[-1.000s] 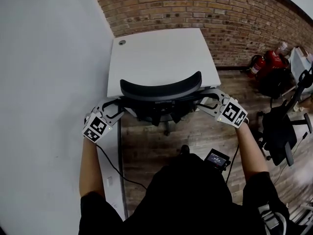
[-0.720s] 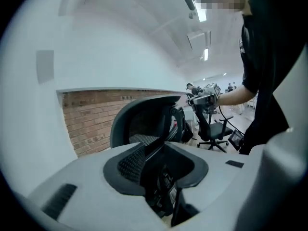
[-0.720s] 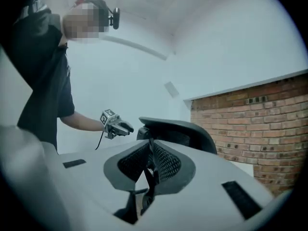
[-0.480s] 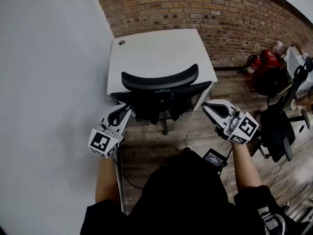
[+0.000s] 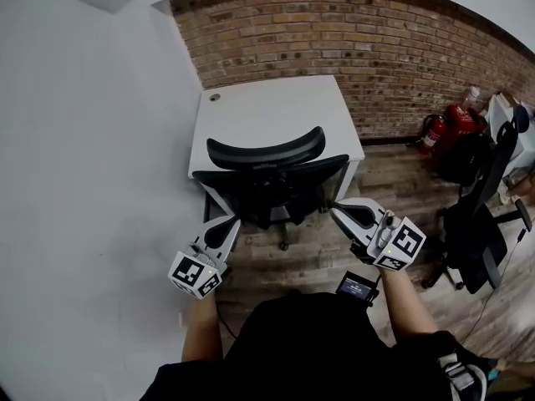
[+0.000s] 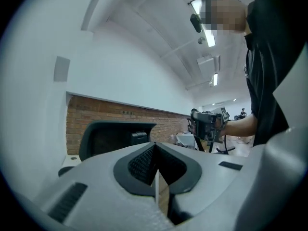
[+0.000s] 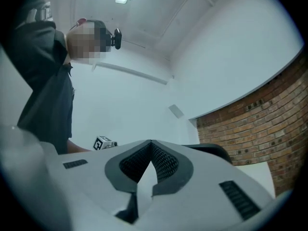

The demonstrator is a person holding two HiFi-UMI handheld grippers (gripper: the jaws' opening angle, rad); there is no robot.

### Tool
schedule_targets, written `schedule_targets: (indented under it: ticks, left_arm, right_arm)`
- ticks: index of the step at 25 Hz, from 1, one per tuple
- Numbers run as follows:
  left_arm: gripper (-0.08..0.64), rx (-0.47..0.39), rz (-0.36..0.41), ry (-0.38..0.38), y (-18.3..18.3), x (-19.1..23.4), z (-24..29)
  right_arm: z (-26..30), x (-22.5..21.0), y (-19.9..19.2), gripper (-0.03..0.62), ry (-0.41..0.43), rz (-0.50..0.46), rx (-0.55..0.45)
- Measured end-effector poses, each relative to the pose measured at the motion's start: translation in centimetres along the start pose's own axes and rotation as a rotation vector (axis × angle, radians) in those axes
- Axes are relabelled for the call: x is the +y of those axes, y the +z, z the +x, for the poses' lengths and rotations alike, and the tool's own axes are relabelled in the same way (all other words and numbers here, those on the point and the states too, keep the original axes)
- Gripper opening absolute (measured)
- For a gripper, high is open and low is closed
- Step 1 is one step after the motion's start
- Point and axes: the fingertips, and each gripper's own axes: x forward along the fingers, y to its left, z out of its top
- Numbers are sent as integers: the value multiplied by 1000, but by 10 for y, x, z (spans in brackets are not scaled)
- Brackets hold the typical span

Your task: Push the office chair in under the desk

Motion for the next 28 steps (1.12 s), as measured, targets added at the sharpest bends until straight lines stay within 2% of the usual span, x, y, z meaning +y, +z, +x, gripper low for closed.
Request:
schedule_targets:
  ticks: [4,8,11,13,16,21,28]
  left_arm:
    - [15,24,-61,-41,-7,-39,-2]
    - [15,39,-127,-111,-17,-99,9]
    - [15,90,-114,-209,-25,-158,11]
    - [15,137,-72,-236,-30,-184,9]
    - [15,183,-58,-201,-37,-203,-5]
    - [15,156,-70,-129,-30,-207,-25]
    - [15,100,-31,-148,-18,-222,-34]
  right_arm:
    - [-19,34,-5,6,110,61,0]
    - [-60,54,-23,6,122,106,68]
    - [-95,65,-47,6,119,138,139]
    - [-113,70,-54,6,125,151,144]
    - [-128,78,-58,6,137,164,131]
    - [-139,91,-57,6,142,143,122]
    - [-161,116,-39,6,96,82,139]
